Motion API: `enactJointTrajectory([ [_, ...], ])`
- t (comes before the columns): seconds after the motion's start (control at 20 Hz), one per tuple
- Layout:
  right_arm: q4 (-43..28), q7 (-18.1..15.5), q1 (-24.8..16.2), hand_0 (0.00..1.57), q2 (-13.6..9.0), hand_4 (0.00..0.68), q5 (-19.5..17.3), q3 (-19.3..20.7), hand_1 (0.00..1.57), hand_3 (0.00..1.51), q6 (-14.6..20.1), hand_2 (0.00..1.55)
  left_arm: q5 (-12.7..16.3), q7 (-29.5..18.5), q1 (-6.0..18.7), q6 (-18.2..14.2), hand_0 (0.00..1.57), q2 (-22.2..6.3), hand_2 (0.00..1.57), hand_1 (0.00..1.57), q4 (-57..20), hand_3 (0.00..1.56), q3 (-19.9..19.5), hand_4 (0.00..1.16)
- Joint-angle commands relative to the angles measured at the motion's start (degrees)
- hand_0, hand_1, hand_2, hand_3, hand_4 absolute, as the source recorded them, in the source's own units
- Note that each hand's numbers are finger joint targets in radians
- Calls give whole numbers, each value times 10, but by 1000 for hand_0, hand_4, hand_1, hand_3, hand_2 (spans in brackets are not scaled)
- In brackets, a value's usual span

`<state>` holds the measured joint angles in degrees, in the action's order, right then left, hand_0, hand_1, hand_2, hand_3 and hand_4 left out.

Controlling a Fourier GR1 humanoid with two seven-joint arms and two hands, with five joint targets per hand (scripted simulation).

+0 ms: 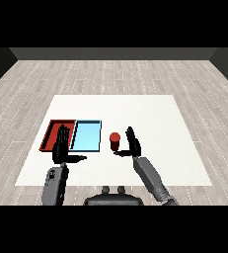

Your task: Pick the red can and put it in the red box

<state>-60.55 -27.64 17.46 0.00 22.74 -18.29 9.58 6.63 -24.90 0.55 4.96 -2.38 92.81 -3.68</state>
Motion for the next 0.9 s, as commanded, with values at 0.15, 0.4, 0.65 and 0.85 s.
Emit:
enactJointTrajectory([
  [0.15, 46, -14, 54, 0, 0, 0, 57, -17, 0, 0, 10, 0, 13, 8, -9, 9, 0, -7, 0, 0, 8, 0, -10, 0],
  [0.4, 105, -52, 84, 0, 0, 0, 120, -87, 0, 0, 37, 0, 19, -50, -13, 37, 0, -15, 0, 0, -42, 0, -20, 0],
  [0.65, 86, -45, 79, 0, 0, 0, 131, -86, 0, 0, 53, 0, -2, -32, -33, 13, 0, 3, 0, 0, 11, 0, 4, 0],
  [0.85, 158, -84, 105, 0, 0, 0, 154, -111, 0, 0, 55, 0, 24, -1, -29, 27, 0, -9, 0, 0, 22, 0, -10, 0],
])
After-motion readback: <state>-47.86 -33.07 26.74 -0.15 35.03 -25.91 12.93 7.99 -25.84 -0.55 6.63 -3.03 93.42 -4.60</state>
